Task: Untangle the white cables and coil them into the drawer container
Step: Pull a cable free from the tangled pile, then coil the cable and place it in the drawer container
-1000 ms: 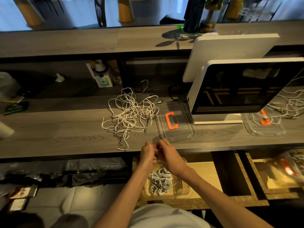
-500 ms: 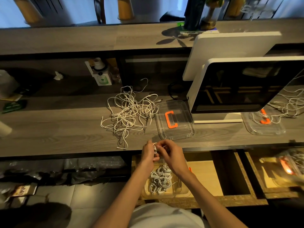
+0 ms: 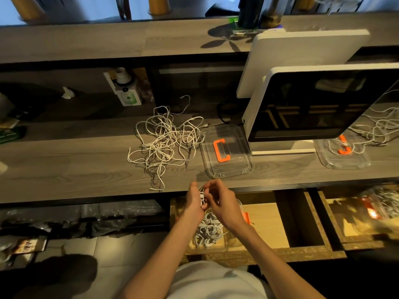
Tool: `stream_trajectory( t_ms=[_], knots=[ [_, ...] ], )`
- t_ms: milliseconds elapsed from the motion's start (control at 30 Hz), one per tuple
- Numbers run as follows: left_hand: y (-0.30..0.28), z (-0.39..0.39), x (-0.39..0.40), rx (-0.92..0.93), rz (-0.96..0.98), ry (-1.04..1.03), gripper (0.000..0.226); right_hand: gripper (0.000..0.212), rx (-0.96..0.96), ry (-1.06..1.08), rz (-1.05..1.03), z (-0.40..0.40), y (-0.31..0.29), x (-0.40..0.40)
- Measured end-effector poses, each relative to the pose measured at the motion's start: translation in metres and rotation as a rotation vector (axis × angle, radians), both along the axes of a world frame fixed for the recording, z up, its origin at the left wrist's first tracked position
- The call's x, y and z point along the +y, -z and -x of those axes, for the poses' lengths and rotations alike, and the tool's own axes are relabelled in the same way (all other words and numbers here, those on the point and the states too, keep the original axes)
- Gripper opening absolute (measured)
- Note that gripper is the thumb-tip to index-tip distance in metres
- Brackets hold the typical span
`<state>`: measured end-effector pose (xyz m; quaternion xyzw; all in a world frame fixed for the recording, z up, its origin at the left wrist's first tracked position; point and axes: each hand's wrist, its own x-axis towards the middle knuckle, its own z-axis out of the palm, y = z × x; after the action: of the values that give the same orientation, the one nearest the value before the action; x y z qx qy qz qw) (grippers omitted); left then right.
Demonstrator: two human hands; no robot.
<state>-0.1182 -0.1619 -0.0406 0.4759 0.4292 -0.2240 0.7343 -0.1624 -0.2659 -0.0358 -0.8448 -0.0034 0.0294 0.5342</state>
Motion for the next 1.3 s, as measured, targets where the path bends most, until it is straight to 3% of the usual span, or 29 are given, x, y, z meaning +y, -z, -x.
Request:
stream_trajectory(
  t_ms=[167, 300, 467, 600, 767, 967, 1033, 1133, 1300],
  knots=[
    [0.011, -0.001, 0.0, -0.037, 0.013, 0.062, 0.045, 0.023, -0.006, 0.015, -0.056, -0.005, 0.007, -0.019],
    [0.017, 0.011, -0.003, -0.011, 0.009, 0.187, 0.04, 0.015, 0.121, 0.032, -0.072, 0.007, 0.03, -0.023],
    [0.047, 0.039, 0.006, 0.108, -0.027, 0.33, 0.037, 0.007, 0.468, 0.133, -0.317, 0.033, 0.082, -0.022],
    [0.069, 0.057, 0.019, 0.096, -0.154, 0.45, 0.005, 0.021, 0.686, 0.206, -0.4, 0.05, 0.109, -0.015],
    [0.096, 0.064, 0.025, 0.038, -0.231, 0.444, 0.027, 0.023, 0.77, 0.243, -0.417, 0.046, 0.126, -0.009],
    [0.101, 0.046, 0.029, 0.005, -0.334, 0.67, 0.032, 0.015, 0.766, 0.212, -0.267, 0.021, 0.134, -0.013],
    [0.102, 0.042, 0.038, -0.03, -0.364, 0.728, 0.035, 0.022, 0.735, 0.171, -0.142, 0.014, 0.128, -0.015],
    [0.096, 0.034, 0.057, -0.07, -0.389, 0.677, 0.02, 0.02, 0.59, 0.075, 0.024, -0.008, 0.095, -0.011],
    [0.066, 0.007, 0.097, -0.176, -0.574, 0.536, 0.023, 0.013, 0.276, -0.085, 0.036, -0.083, 0.042, 0.027]
  ],
)
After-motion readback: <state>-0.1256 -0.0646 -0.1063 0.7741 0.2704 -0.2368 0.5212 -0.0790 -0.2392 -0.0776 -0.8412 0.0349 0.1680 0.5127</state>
